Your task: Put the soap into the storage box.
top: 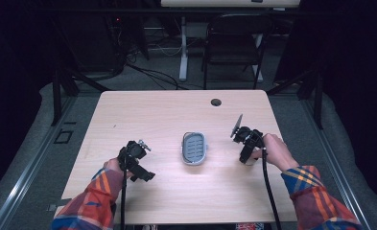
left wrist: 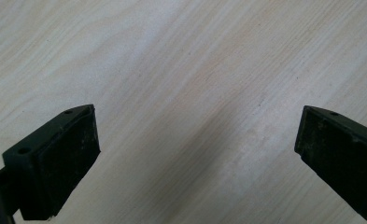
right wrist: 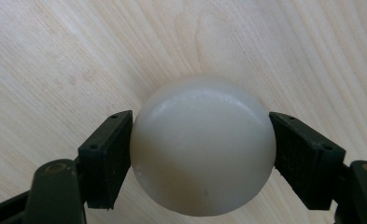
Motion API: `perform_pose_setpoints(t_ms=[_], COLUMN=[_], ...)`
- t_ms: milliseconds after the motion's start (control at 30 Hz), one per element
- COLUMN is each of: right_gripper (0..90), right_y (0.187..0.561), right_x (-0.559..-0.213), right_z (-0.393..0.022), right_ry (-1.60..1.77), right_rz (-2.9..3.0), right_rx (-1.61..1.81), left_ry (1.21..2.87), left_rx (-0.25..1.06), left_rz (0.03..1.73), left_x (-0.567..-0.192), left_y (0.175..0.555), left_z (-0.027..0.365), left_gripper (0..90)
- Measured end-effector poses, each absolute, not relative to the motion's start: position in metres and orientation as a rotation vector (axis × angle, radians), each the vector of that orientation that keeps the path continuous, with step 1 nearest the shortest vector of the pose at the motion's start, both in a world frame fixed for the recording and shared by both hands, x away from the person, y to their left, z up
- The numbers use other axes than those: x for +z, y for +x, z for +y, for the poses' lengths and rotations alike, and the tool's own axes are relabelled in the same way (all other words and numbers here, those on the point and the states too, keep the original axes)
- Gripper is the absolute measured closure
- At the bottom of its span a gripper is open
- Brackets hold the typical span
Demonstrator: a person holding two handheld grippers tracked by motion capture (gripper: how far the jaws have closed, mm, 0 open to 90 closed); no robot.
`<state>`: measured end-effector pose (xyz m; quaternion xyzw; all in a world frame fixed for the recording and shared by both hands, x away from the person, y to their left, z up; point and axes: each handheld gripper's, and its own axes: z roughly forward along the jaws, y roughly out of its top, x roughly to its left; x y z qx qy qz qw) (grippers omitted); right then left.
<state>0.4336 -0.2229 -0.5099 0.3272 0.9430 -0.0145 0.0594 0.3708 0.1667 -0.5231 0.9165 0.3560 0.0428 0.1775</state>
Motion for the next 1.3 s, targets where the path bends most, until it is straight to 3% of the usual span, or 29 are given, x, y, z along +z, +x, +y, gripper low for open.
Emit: perform_pose_setpoints(t_ms=[1300], right_gripper=[24.6], right_y=[0.439], right_x=[-0.485], right_z=[-0.184], right_ry=[0.865], right_rz=[2.865], right_rx=[0.016], left_ry=[2.595], left_rx=[0.113], left_rz=[1.006], left_x=[-0.523], left_y=[0.372], left_z=[0.165], left_gripper=[0.0])
